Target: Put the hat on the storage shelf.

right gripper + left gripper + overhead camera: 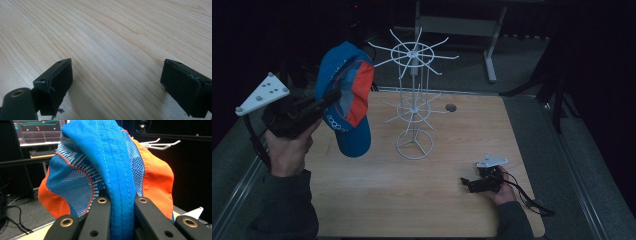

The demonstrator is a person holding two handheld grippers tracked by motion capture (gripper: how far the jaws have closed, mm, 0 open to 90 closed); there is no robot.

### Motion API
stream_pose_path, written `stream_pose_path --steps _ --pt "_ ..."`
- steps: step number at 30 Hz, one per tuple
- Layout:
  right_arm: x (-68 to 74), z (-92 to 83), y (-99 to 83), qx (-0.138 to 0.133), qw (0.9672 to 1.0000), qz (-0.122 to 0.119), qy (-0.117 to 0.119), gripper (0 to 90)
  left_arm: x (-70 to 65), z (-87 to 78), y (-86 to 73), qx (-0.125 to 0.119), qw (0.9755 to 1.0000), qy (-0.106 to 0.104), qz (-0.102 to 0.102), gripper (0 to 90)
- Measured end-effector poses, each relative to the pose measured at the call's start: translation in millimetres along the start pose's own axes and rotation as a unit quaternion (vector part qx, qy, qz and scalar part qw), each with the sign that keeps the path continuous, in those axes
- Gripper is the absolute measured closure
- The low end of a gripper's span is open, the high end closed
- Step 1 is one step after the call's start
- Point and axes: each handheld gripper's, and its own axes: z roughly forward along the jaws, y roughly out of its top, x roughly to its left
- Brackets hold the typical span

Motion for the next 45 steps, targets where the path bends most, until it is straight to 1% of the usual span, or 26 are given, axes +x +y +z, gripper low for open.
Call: stream_pose_path --steps 8,14,17,20,25,28,31,32,33,34,35,36,37,39,42,44,45 --pt "0.0 0.0 0.0 0.000 1.0000 0.000 0.000 10.4 -4.4 3.3 -1.7 0.009 0.9997 -0.017 0.017 88.5" --pt "-0.2 -0.1 0.0 0.000 1.0000 -0.001 0.000 10.4 -8.2 7.3 -5.2 0.026 0.9982 -0.037 0.039 88.4" --pt "-0.2 -0.1 0.0 0.001 1.0000 -0.001 0.000 10.4 -8.4 8.9 -6.5 0.032 0.9975 -0.044 0.045 88.4" --pt "-0.2 -0.1 0.0 0.001 1.0000 -0.001 -0.001 10.4 -7.6 11.7 -9.8 0.041 0.9969 -0.050 0.045 88.4" --pt "-0.1 -0.1 0.0 0.001 1.0000 -0.001 0.000 10.4 -3.8 18.8 -18.3 0.068 0.9955 -0.051 0.042 88.1" --pt "-0.1 -0.1 0.0 0.001 1.0000 -0.001 0.000 10.4 -3.1 22.6 -21.6 0.080 0.9947 -0.050 0.042 87.9" --pt "-0.1 -0.1 0.0 0.001 1.0000 -0.001 0.000 10.4 -5.0 27.7 -23.6 0.096 0.9932 -0.046 0.048 87.5" --pt "-0.1 -0.1 0.0 0.001 1.0000 0.000 0.000 10.4 -6.5 29.6 -24.1 0.103 0.9923 -0.047 0.052 87.2" --pt "-0.1 -0.1 0.0 0.001 1.0000 0.000 0.000 10.4 -6.5 29.6 -24.1 0.103 0.9923 -0.047 0.052 86.4" --pt "-0.2 -0.1 0.0 0.001 1.0000 -0.001 0.000 10.4 -8.1 31.6 -24.8 0.108 0.9916 -0.045 0.056 86.4" --pt "-0.2 -0.1 0.0 0.000 1.0000 -0.001 -0.001 10.4 -10.0 34.5 -25.9 0.118 0.9900 -0.043 0.064 83.9" --pt "-0.2 -0.1 0.0 0.000 1.0000 -0.001 -0.001 10.4 -10.0 34.5 -25.9 0.118 0.9900 -0.043 0.064 82.4" --pt "-0.2 -0.1 0.0 0.001 1.0000 -0.001 0.000 10.4 -10.9 35.9 -26.5 0.121 0.9896 -0.040 0.067 82.4" --pt "-0.2 -0.1 0.0 0.001 1.0000 -0.001 0.000 10.4 -11.7 38.0 -27.3 0.125 0.9890 -0.041 0.068 79.2" --pt "-0.1 -0.1 0.0 0.000 1.0000 -0.001 0.000 10.4 -11.2 39.6 -27.5 0.124 0.9894 -0.040 0.062 72.6" --pt "-0.2 -0.1 -0.1 0.001 1.0000 -0.001 0.000 10.4 -10.5 39.8 -27.4 0.125 0.9898 -0.036 0.060 67.0" --pt "-0.4 0.0 -0.1 0.000 1.0000 -0.003 0.000 10.4 -10.3 39.1 -27.0 0.123 0.9903 -0.032 0.057 61.5"
